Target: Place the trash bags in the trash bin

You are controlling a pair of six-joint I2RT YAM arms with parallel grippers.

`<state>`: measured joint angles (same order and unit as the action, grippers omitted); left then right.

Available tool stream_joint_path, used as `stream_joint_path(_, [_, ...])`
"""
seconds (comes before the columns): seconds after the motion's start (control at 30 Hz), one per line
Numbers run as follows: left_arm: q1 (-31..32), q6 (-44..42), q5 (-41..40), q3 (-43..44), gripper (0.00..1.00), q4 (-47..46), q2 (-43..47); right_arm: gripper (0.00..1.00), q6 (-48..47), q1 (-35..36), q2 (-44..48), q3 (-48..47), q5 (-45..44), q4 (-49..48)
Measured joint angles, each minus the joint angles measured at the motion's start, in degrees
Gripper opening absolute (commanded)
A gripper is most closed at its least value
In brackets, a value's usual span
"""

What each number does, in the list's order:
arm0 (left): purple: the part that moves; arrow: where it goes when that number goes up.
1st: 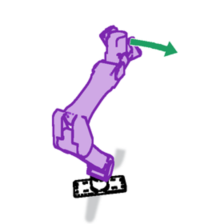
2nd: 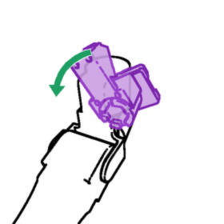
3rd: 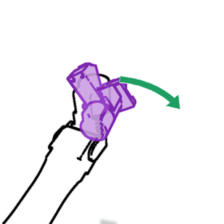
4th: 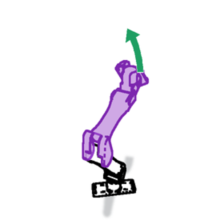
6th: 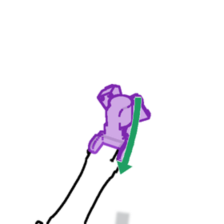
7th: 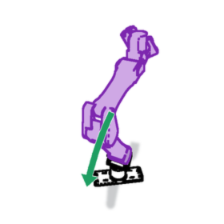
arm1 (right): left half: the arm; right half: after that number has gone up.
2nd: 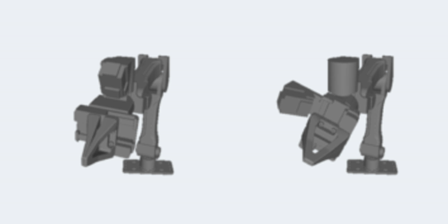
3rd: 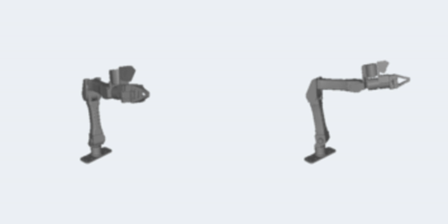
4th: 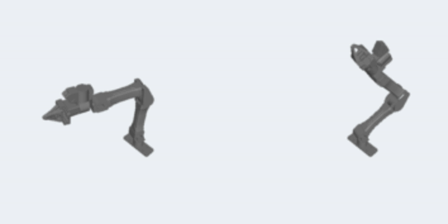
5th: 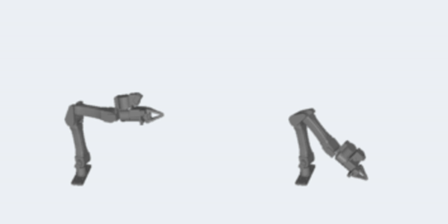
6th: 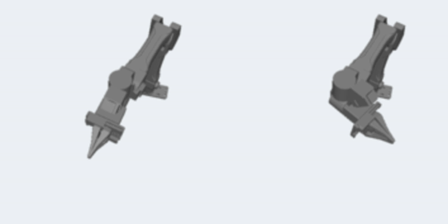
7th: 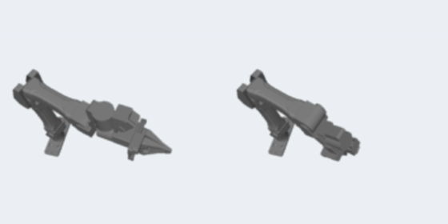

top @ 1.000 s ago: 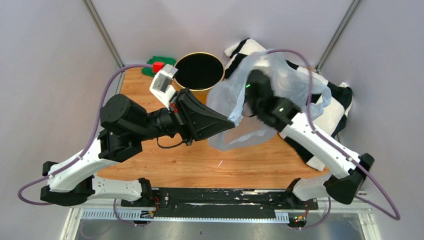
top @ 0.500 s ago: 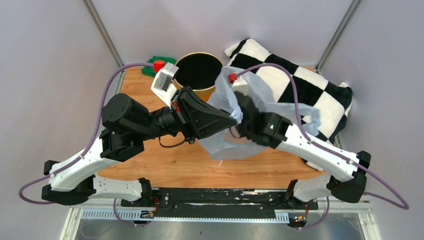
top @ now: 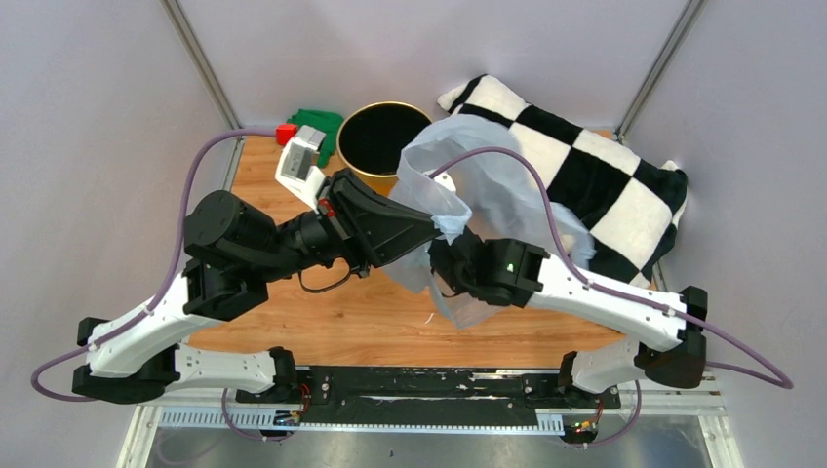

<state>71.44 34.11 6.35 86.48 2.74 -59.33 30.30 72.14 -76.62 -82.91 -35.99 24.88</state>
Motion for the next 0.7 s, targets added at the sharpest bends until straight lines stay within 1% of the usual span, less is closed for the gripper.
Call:
stream_joint_path(0.03, [0.0,-0.1,-0.3,-0.5,0.0,0.0,1.0,0.0,-0.1,-1.9,-0.6,1.2,0.2,1.4])
stream_joint_path(0.07, [0.0,-0.1,-0.4,-0.7,0.0,0.0,1.6,0.0,-0.2,-5.8,-0.3,2.9,1.4,3.1])
stream_joint_path(0.13, [0.0,-0.2,-0.6,-1.1,0.0,-0.1,3.3,0.0,-0.2,-19.8,3.3,5.1,3.9,5.9])
stream_joint_path(0.2, [0.0,-0.3,-0.7,-1.1,0.0,-0.3,4.3,0.0,0.0,-32.0,8.0,5.2,4.0,6.4])
stream_joint_path(0.23, [0.0,-0.3,-0.9,-1.1,0.0,-0.5,4.6,0.0,0.1,-35.7,10.9,5.0,4.1,6.4])
stream_joint_path(0.27, [0.0,-0.3,-1.1,-1.1,0.0,-1.0,4.8,0.0,0.5,-36.7,14.0,4.5,4.9,6.3])
stream_joint_path(0.3, [0.0,-0.4,-1.3,-1.1,0.0,-1.4,4.8,0.0,0.9,-35.1,16.1,3.7,5.7,5.7])
stream_joint_path(0.33, [0.0,-0.5,-1.5,-1.1,0.0,-1.4,4.6,0.0,1.3,-32.1,17.4,3.0,6.0,4.9])
stream_joint_path(0.4, [0.0,-0.7,-2.6,-1.2,0.0,-1.4,4.2,0.0,1.6,-18.8,17.8,1.2,4.8,1.9])
stream_joint_path(0.43, [0.0,-0.7,-4.0,-1.6,0.0,-1.0,4.2,0.0,1.6,-12.4,15.9,0.5,4.3,0.8])
stream_joint_path(0.47, [0.0,-0.8,-6.0,-2.1,0.0,-0.3,4.2,0.0,1.6,-7.5,12.8,-0.3,3.8,0.3])
stream_joint_path(0.5, [0.0,-0.8,-7.9,-2.8,0.0,0.7,4.4,0.0,1.7,-4.1,9.0,-1.3,3.3,0.4])
stream_joint_path(0.53, [0.0,-0.8,-10.1,-3.9,0.0,1.8,4.9,0.01,1.9,-2.2,6.0,-1.9,3.1,0.5])
stream_joint_path(0.6, [0.0,-0.7,-13.9,-6.3,0.0,4.0,6.6,0.06,2.3,0.3,-0.7,-1.5,3.0,2.0])
stream_joint_path(0.67, [0.0,-0.5,-17.2,-8.4,0.0,5.8,8.7,0.1,2.5,0.3,-3.1,0.7,3.1,4.8])
stream_joint_path(0.7, [0.0,-0.3,-18.8,-9.1,0.0,6.9,9.8,0.12,2.6,0.3,-2.8,1.4,3.2,6.7])
